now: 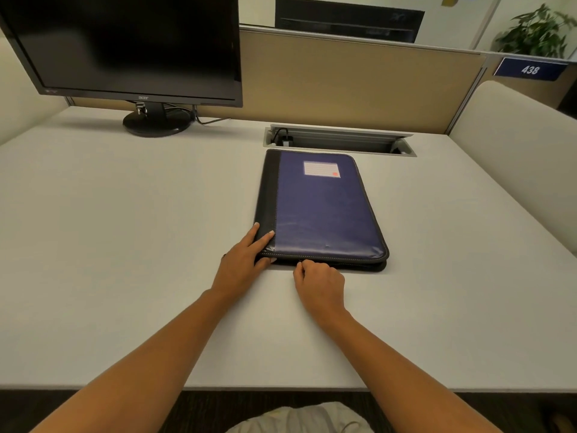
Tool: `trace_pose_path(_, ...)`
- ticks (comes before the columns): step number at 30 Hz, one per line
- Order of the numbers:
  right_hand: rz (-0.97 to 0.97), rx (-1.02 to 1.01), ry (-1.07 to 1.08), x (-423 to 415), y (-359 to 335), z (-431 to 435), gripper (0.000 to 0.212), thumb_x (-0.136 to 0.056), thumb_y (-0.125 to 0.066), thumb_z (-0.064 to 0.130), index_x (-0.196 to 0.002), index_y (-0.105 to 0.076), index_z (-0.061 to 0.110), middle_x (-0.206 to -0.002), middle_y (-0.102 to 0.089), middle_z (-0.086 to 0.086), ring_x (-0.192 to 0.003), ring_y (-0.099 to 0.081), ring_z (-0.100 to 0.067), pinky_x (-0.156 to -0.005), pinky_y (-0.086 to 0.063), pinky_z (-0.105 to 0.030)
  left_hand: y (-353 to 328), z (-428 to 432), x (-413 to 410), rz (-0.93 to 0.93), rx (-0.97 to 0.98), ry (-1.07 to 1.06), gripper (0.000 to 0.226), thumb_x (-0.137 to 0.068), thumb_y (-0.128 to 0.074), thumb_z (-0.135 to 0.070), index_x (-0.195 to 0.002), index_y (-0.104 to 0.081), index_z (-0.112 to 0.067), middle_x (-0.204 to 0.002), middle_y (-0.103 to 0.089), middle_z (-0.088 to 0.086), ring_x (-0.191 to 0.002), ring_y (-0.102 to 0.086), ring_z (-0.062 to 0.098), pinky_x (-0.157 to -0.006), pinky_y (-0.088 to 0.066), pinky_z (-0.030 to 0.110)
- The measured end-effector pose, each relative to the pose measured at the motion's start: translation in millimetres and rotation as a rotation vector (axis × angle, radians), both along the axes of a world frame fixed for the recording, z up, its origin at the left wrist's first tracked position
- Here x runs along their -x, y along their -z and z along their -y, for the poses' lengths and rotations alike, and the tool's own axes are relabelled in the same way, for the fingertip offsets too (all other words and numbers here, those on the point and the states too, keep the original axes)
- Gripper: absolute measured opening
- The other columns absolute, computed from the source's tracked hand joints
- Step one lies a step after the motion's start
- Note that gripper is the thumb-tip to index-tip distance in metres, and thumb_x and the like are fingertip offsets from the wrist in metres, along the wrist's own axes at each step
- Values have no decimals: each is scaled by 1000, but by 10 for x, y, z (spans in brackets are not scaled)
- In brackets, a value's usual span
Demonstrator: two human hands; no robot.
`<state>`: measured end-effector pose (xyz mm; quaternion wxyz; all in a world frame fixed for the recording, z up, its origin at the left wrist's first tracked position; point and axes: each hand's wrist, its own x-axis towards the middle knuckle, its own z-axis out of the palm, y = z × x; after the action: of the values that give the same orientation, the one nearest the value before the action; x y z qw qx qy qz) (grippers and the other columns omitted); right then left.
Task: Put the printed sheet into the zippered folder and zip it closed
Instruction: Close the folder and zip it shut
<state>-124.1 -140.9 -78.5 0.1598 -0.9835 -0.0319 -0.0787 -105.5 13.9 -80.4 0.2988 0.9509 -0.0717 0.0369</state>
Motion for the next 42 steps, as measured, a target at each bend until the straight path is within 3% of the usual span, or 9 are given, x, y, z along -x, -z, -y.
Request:
trace_pose_path(3, 3, 4, -6, -14, -5, -76, 32, -96, -35, 25, -86, -61, 9, -82, -68, -9, -74, -63, -27, -52, -28, -27, -17, 21, 7, 3, -54, -7, 52, -95, -46, -26, -143, -27, -26, -156, -13, 0, -132, -40, 21, -100, -39, 32)
trace_pose_path(8, 49, 104, 23, -23, 35, -265, 35, -60, -80, 22, -43, -49, 19, -32, -49, 2, -25, -46, -14, -38, -5, -15, -34, 56, -4, -27, -127, -14, 51, -97, -41, -29, -145, -23, -27, -157, -9, 1, -129, -43, 24, -98, -40, 33)
trace_pose_path(16, 106, -12, -46, -34, 90, -246, 27, -88, -52, 17, -65, -61, 6, -58, -66, -14, -52, -62, -33, -47, -29, -27, -17, 51, -1, -29, -165, -14, 51, -98, -38, -29, -145, -21, -27, -157, -8, 0, -129, -44, 24, -97, -41, 33)
trace_pose_path(20, 71, -6, -46, -38, 58, -47, 32, -95, -37, 21, -81, -62, 6, -74, -66, -13, -65, -58, -32, -44, -16, -24, -5, 44, -2, -14, -174, -14, 51, -97, -39, -29, -145, -21, -27, -157, -8, 0, -130, -43, 23, -98, -41, 33)
trace_pose_path(24, 11, 1, -1, -43, 38, 178, 30, -96, -34, 24, -74, -51, 14, -66, -51, -3, -60, -46, -19, -48, -26, -25, 3, 19, -1, 2, -157, -23, 50, -97, -40, -28, -144, -23, -27, -157, -10, -1, -129, -43, 24, -97, -42, 34)
trace_pose_path(27, 41, -6, 25, -27, 20, 329, 28, -96, -35, 23, -70, -43, 15, -65, -47, -2, -59, -43, -21, -44, -16, -21, -2, -17, -15, 18, -140, -25, 50, -97, -41, -27, -144, -26, -27, -156, -13, -2, -130, -43, 24, -97, -42, 35)
trace_pose_path(33, 143, -52, 56, -32, 98, 588, 32, -90, -50, 16, -59, -41, 15, -55, -60, -14, -47, -40, -23, -43, -12, -19, -17, -105, -38, 30, -123, -6, 49, -97, -42, -24, -144, -27, -25, -156, -15, -1, -132, -41, 24, -101, -40, 34)
trace_pose_path(37, 197, 57, 27, -27, 65, 613, 38, -74, -57, 16, -51, -28, 22, -34, -34, 4, -33, -22, -13, -42, 2, -11, -33, -150, -56, 27, -122, 11, 48, -96, -43, -23, -143, -29, -24, -156, -16, -1, -132, -41, 24, -101, -39, 34)
trace_pose_path(42, 273, 8, 1, -57, 171, 658, 33, -74, -56, 16, -45, -39, 18, -34, -47, -1, -33, -24, -13, -42, -3, -9, -39, -196, -73, 24, -122, 21, 48, -96, -43, -22, -143, -31, -23, -155, -16, -1, -131, -43, 26, -103, -38, 34)
